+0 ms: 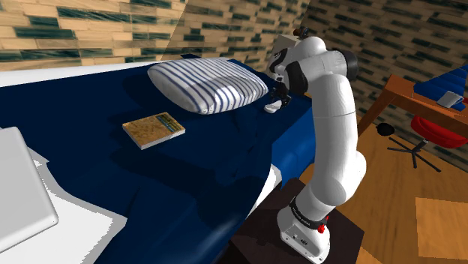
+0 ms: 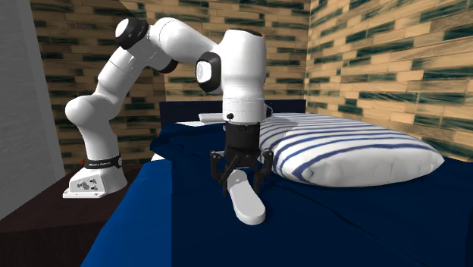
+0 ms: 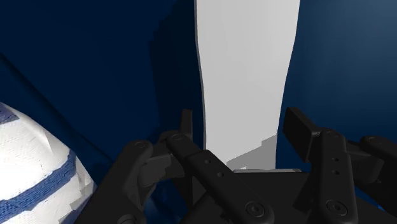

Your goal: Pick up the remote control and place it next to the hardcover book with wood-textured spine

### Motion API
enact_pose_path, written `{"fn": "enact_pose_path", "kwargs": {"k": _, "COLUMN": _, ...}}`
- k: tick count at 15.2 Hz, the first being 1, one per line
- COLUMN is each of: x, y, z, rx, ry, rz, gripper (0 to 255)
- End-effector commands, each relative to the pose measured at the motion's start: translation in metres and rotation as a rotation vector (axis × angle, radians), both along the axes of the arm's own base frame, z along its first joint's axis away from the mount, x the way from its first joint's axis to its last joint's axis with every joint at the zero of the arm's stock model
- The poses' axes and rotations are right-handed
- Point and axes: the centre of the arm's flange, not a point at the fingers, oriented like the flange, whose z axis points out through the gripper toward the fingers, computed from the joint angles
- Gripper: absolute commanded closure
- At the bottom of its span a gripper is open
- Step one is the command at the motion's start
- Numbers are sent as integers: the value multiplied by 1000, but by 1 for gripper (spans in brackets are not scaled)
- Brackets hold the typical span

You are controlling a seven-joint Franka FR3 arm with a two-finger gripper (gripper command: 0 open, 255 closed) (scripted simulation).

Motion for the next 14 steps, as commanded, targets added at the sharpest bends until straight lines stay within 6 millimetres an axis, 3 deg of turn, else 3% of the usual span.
{"fn": "enact_pose_path", "kwargs": {"k": 1, "x": 0, "y": 0, "z": 11, "rx": 0, "ry": 0, "rz": 0, "gripper": 255}}
{"fn": "enact_pose_path", "kwargs": {"k": 14, "x": 0, "y": 0, "z": 80, "rx": 0, "ry": 0, "rz": 0, "gripper": 255}}
